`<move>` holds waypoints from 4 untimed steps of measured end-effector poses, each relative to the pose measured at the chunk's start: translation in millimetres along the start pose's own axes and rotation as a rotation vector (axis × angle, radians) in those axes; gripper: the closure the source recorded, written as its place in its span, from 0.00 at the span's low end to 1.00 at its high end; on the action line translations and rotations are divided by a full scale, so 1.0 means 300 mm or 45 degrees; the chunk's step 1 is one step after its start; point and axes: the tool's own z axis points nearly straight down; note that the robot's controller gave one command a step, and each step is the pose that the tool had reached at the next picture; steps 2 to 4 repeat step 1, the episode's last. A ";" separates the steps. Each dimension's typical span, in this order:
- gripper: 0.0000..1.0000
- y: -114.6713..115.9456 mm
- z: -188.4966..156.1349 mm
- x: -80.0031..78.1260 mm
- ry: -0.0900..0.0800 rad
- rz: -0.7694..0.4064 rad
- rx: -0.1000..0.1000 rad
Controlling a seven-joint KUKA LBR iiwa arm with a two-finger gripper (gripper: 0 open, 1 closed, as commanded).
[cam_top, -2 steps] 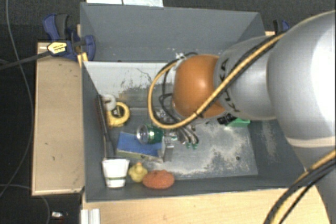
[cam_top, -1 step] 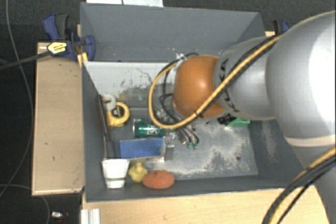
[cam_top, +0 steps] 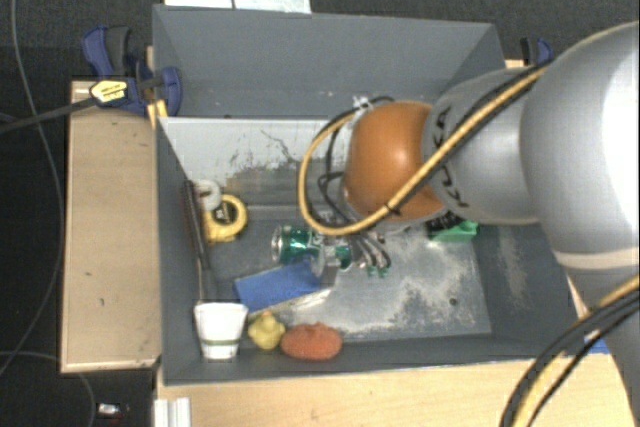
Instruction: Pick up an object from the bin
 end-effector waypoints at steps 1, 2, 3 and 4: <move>1.00 0.000 0.000 0.000 0.000 0.001 0.000; 1.00 0.000 0.000 0.000 0.000 0.001 0.000; 1.00 0.000 0.000 0.000 0.000 0.001 0.000; 1.00 0.000 0.000 0.000 0.000 0.001 0.000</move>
Offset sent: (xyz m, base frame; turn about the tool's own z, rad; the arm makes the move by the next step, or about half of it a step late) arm -0.0150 -0.0052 0.1514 -0.0026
